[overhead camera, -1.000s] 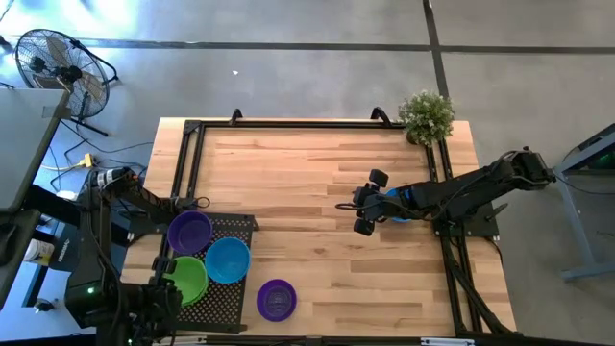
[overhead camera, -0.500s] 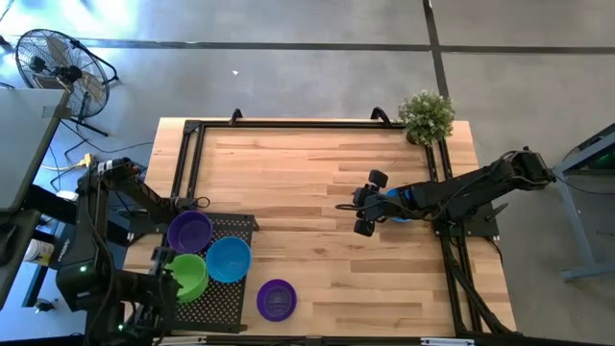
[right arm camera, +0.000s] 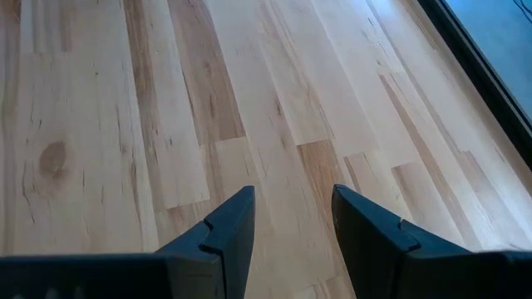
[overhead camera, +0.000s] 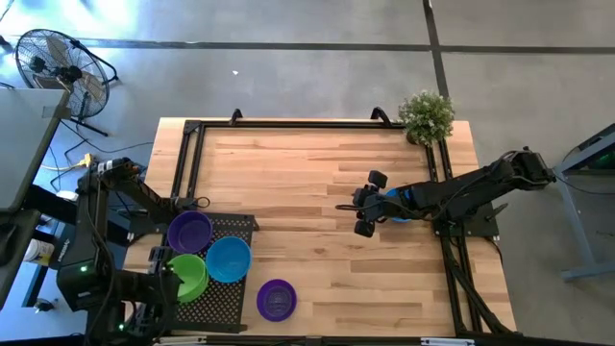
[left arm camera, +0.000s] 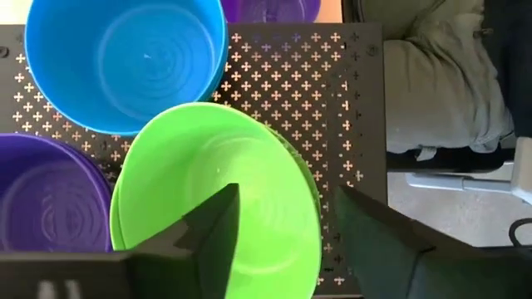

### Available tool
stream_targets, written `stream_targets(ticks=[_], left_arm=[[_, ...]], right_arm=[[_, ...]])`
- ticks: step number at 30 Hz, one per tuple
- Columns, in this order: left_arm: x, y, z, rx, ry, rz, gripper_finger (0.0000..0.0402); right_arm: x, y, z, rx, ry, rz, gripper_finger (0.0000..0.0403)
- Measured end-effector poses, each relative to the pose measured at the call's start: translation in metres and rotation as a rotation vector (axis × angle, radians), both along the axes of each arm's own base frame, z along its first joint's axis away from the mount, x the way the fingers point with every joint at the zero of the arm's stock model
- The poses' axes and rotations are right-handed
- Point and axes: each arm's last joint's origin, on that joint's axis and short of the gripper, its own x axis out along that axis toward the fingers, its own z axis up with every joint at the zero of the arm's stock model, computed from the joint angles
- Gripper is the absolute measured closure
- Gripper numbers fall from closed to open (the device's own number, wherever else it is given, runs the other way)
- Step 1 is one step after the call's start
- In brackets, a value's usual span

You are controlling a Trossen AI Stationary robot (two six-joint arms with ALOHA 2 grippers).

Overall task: Pick & Place Mini bowls
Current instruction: Stack the green bowl on the other green bowls on the shelf

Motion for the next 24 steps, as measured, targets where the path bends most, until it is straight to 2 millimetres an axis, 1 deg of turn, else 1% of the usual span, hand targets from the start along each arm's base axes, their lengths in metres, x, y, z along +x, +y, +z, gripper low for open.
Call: stream_targets(ticks=[3,5,7,9,12,20,22,24], left_arm=[[0.001,-0.001,-0.006,0.008,0.006,-0.005,0.0187],[0.004,-0.002,-0.012,0.016,0.035,-0.003,0.0186],[0.01,-0.003,-0.019,0.013,0.067,-0.006,0.0195],[0.013,-0.002,-0.024,0.022,0.094,-0.009,0.0212],[0.012,-0.002,-0.028,0.034,0.122,-0.019,0.0247],[0.012,-0.003,-0.028,0.027,0.125,-0.041,0.0352],[0.012,-0.004,-0.028,0.013,0.125,-0.021,0.0367],[0.012,-0.004,-0.028,-0.002,0.124,-0.004,0.037]], right_arm=[[0.0,0.0,0.0,0.001,0.0,0.001,0.0253],[0.0,0.0,0.0,0.0,0.001,0.001,0.0254],[0.0,0.0,0.0,0.0,0.001,0.002,0.0253],[0.0,0.0,0.0,0.001,0.0,0.001,0.0254],[0.0,0.0,0.0,0.001,0.0,0.001,0.0253],[0.0,0.0,0.0,0.0,0.001,0.002,0.0253],[0.0,0.0,0.0,0.0,0.001,0.002,0.0254],[0.0,0.0,0.0,0.0,0.001,0.002,0.0254]])
